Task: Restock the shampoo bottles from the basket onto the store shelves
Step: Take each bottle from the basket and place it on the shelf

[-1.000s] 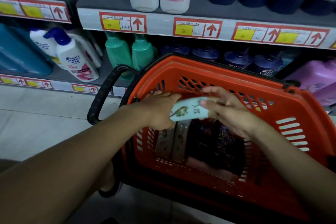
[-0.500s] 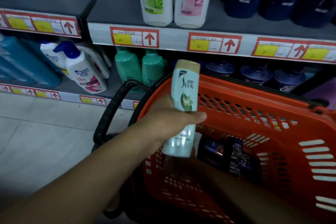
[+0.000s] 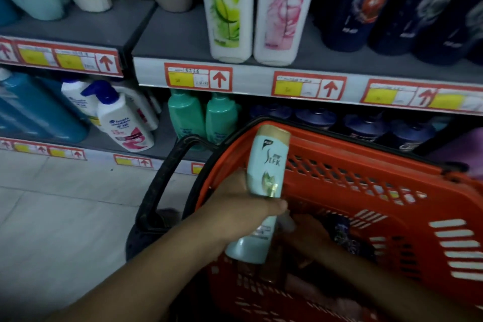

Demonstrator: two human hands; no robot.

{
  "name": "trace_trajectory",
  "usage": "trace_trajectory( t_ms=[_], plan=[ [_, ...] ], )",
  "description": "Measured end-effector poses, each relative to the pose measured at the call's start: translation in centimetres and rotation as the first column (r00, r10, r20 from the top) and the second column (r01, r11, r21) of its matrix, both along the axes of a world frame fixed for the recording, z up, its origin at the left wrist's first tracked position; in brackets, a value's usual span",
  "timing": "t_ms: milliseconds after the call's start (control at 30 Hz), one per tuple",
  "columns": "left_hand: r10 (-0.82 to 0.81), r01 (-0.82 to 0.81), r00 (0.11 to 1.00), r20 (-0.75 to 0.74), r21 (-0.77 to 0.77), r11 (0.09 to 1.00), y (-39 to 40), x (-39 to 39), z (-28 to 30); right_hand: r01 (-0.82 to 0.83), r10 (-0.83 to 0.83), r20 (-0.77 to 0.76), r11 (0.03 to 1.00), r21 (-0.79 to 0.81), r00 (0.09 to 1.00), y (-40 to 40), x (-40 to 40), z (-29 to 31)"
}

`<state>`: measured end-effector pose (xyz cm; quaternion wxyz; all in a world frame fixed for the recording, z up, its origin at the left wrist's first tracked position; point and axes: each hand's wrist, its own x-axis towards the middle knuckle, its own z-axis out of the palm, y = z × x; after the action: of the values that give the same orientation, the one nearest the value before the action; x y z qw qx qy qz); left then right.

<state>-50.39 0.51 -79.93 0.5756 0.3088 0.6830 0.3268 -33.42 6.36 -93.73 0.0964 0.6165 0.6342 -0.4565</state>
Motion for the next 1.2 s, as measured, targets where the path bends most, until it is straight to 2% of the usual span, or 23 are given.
trace_trajectory(
  t_ms=[167, 233, 300, 333, 433, 533, 600, 667, 767, 867, 967, 1100, 1200],
  plan=[
    [0.044, -0.039, 0.997, -0.065, 0.085, 0.996, -0.3, 1.0, 0.9, -0.089, 0.089, 0.004, 0.989, 0.116, 0.996, 2.4, 5.3, 6.5],
    [0.043, -0.034, 0.996, -0.075, 0.128, 0.991, -0.6, 1.6, 1.9, -0.042, 0.067, -0.096, 0.969, 0.244, 0.993, 2.9, 6.7, 9.6],
    [0.048, -0.032, 0.996, -0.072, 0.201, 0.979, -0.9, 2.4, 3.1, 0.052, 0.046, -0.263, 0.934, 0.352, 0.964, 2.4, 7.7, 12.6],
    [0.046, -0.027, 0.996, -0.076, 0.234, 0.972, -1.1, 2.9, 3.9, 0.088, 0.063, -0.346, 0.91, 0.404, 0.936, 1.8, 8.0, 13.7],
    [0.053, -0.019, 0.995, -0.088, 0.35, 0.936, -1.6, 4.4, 5.8, 0.108, 0.154, -0.466, 0.866, 0.487, 0.871, -0.6, 8.4, 15.8],
    [0.088, -0.066, 0.995, -0.036, 0.403, 0.913, -2.2, 5.8, 7.0, 0.372, 0.003, -0.672, 0.831, 0.414, 0.74, -2.1, 8.5, 16.7],
    [0.104, -0.087, 0.994, -0.015, 0.434, 0.896, -2.7, 6.1, 7.7, 0.557, -0.121, -0.813, 0.785, 0.273, 0.569, -2.8, 8.3, 18.0],
    [0.094, -0.074, 0.995, -0.017, 0.476, 0.877, -3.1, 6.2, 8.7, 0.617, -0.17, -0.879, 0.769, 0.164, 0.446, -3.3, 7.7, 19.9],
    [0.06, -0.047, 0.998, -0.005, 0.551, 0.833, -3.4, 5.9, 11.3, 0.597, -0.112, -0.934, 0.793, 0.121, 0.339, -3.6, 5.8, 24.2],
    [0.092, -0.103, 0.995, 0.05, 0.628, 0.772, -3.5, 5.4, 14.2, 0.571, -0.017, -0.958, 0.806, 0.157, 0.287, -3.7, 3.6, 28.5],
    [0.14, -0.176, 0.984, 0.109, 0.684, 0.708, -3.7, 4.2, 17.4, 0.576, 0.076, -0.959, 0.786, 0.225, 0.272, -3.5, 1.6, 32.1],
    [0.156, -0.192, 0.981, 0.118, 0.729, 0.657, -4.1, 2.6, 22.0, 0.591, 0.099, -0.958, 0.768, 0.246, 0.27, -2.8, -1.5, 36.8],
    [0.197, -0.229, 0.971, 0.132, 0.739, 0.633, -4.2, 1.1, 25.1, 0.55, 0.097, -0.975, 0.812, 0.194, 0.201, -2.7, -3.5, 40.5]
  ],
)
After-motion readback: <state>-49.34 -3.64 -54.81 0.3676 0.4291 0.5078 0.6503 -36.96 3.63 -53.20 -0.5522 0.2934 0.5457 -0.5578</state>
